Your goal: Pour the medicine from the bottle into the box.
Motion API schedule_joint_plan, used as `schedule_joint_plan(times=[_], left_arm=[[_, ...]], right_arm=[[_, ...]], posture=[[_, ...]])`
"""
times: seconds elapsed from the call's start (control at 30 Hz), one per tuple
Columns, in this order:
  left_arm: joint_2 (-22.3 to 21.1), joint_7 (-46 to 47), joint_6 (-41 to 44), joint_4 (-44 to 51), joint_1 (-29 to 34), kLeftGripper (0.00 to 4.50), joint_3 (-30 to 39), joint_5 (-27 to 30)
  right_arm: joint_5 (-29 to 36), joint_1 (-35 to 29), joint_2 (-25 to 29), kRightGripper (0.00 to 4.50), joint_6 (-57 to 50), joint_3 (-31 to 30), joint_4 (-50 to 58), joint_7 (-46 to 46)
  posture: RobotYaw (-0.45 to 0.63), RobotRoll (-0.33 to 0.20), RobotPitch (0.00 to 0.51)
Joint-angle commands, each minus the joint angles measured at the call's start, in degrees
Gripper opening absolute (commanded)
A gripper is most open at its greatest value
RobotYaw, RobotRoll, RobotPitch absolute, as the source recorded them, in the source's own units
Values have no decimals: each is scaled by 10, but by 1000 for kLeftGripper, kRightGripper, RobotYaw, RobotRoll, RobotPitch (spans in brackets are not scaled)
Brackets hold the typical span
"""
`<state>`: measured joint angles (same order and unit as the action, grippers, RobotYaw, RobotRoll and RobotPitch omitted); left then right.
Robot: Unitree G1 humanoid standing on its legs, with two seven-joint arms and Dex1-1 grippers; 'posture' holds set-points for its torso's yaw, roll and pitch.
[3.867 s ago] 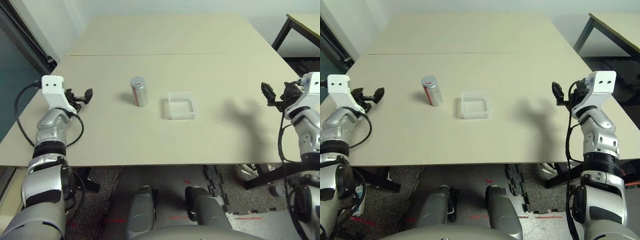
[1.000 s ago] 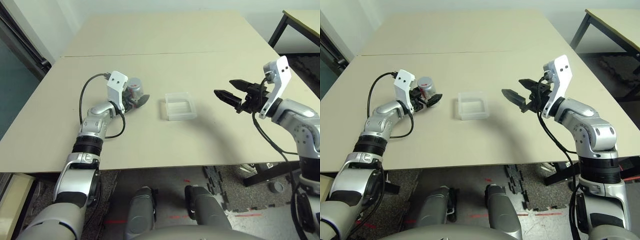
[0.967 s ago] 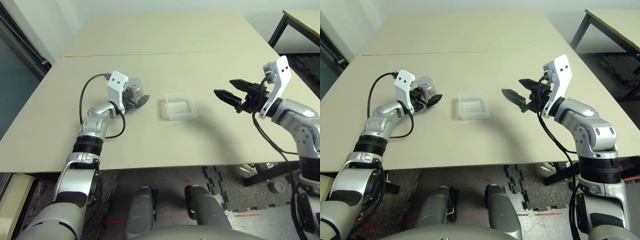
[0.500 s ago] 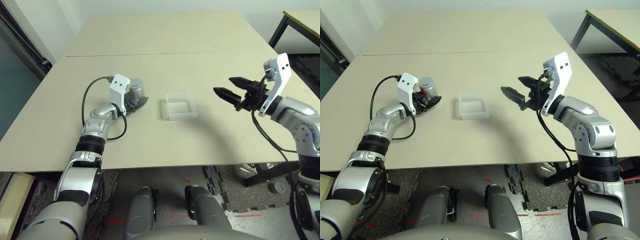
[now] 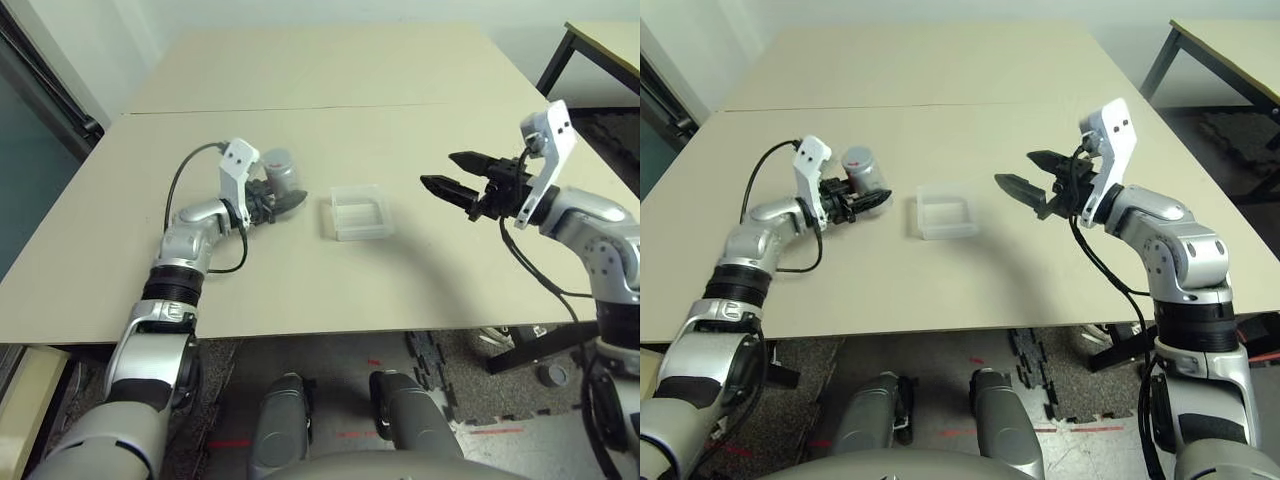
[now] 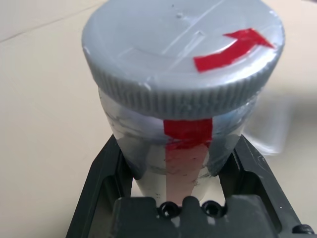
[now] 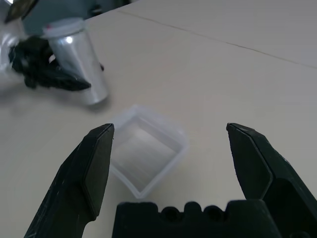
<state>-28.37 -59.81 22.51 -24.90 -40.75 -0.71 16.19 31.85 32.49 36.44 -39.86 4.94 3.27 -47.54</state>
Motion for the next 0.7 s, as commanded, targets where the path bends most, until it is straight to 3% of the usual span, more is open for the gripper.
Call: schedule_joint_plan(times=[0.03, 0.33, 0.7], left_arm=[[-20, -69, 36, 49, -8, 2544, -27, 20], [-5, -136, 34, 53, -45, 2544, -78, 7], [33, -161, 2, 17, -92, 2544, -116, -11]], right_arm=[[3, 35, 11, 4500, -13, -34, -9, -50], [-5, 126, -9, 4500, -36, -98, -17, -103], [-18, 157, -60, 4500, -29, -119, -10, -94]], posture=[[-18, 0, 86], [-14, 0, 78], [-34, 0, 90]])
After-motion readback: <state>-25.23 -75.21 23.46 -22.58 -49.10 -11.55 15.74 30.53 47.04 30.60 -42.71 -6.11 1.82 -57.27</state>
